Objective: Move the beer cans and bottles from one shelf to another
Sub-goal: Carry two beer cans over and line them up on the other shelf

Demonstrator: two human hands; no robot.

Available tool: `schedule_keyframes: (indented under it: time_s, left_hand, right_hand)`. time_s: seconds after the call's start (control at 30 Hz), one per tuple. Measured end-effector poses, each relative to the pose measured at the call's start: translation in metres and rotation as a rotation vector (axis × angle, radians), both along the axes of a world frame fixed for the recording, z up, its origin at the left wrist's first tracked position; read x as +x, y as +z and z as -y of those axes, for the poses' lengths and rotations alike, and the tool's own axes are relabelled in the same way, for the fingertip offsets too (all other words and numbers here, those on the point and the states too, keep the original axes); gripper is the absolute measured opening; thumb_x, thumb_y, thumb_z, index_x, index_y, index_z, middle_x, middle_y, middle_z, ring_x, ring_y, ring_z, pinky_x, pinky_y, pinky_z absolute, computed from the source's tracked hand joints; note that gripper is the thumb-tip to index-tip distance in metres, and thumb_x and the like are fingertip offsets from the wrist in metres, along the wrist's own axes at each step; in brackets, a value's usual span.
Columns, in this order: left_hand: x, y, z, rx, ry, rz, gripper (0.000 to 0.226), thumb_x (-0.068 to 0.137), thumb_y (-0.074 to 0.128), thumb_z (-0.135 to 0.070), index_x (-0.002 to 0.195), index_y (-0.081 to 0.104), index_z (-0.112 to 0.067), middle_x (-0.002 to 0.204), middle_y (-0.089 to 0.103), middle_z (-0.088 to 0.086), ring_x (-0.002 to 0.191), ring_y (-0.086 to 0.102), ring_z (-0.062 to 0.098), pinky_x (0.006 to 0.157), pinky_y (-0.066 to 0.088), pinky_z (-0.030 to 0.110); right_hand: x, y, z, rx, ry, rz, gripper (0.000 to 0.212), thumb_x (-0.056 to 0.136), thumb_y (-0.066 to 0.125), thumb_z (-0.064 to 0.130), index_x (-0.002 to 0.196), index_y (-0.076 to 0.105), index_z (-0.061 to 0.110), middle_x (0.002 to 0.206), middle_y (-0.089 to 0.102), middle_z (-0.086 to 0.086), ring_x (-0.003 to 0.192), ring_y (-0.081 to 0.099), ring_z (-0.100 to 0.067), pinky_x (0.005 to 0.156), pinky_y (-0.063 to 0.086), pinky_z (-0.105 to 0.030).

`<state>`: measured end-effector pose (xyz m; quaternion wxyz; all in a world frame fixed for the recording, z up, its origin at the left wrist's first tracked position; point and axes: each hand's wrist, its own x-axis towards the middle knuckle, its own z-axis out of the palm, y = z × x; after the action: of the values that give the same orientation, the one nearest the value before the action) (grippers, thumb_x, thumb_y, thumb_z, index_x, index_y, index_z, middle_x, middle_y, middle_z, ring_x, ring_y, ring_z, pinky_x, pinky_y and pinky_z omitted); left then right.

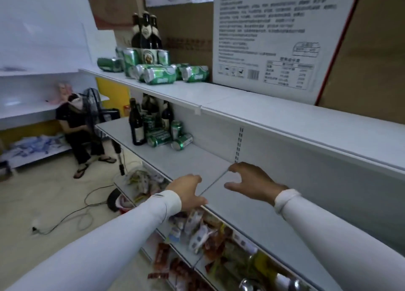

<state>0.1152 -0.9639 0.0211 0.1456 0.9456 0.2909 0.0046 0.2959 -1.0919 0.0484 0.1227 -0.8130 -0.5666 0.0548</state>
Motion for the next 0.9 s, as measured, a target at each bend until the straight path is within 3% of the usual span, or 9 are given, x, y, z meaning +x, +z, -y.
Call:
schedule_keyframes:
  time_s: [0.13,0.27,0.47,0.77,0.9]
  left_hand:
    - [-0.063,0.001,-0.077,0.009,0.097,-0.029,0.056,0.076,0.062,-0.057,0.120,0.053,-0.024,0.120,0.059,0.001,0.104,0.059,0.022,0.084,0.051,0.033]
    - [-0.099,-0.003,-0.124,-0.005,0.189,0.024,0.046,0.082,0.062,-0.053,0.116,0.053,-0.023,0.112,0.059,-0.001,0.097,0.057,0.020,0.072,0.044,0.028]
    - [-0.125,-0.020,-0.194,-0.055,0.328,0.014,0.060,0.081,0.061,-0.054,0.129,0.051,-0.019,0.127,0.058,0.001,0.114,0.056,0.021,0.093,0.047,0.032]
    - [-0.062,-0.025,-0.338,0.039,0.284,-0.049,0.052,0.081,0.061,-0.051,0.124,0.052,-0.023,0.123,0.060,0.003,0.106,0.059,0.024,0.085,0.052,0.035]
    - [-0.025,-0.037,-0.383,0.035,0.247,-0.058,0.066,0.083,0.060,-0.054,0.135,0.046,-0.015,0.131,0.056,0.007,0.115,0.057,0.026,0.093,0.050,0.038]
  right_hand:
    - [-0.042,-0.002,-0.082,-0.050,0.121,0.014,0.066,0.086,0.064,0.056,0.140,0.049,0.020,0.142,0.052,0.000,0.125,0.051,-0.019,0.104,0.042,-0.033]
    - [-0.063,-0.003,-0.150,-0.049,0.198,0.032,0.066,0.086,0.064,0.056,0.139,0.050,0.019,0.139,0.054,-0.001,0.123,0.053,-0.019,0.102,0.043,-0.032]
    - [-0.057,-0.019,-0.251,-0.039,0.209,-0.059,0.068,0.086,0.064,0.057,0.140,0.049,0.019,0.141,0.054,-0.001,0.125,0.053,-0.018,0.101,0.044,-0.031]
    - [-0.004,-0.050,-0.373,-0.017,0.169,-0.163,0.063,0.086,0.069,0.049,0.136,0.053,0.014,0.133,0.058,-0.006,0.119,0.057,-0.023,0.095,0.046,-0.032]
    - [0.021,-0.058,-0.400,0.025,0.078,-0.185,0.060,0.083,0.072,0.047,0.130,0.057,0.013,0.127,0.062,-0.006,0.115,0.060,-0.024,0.094,0.048,-0.035]
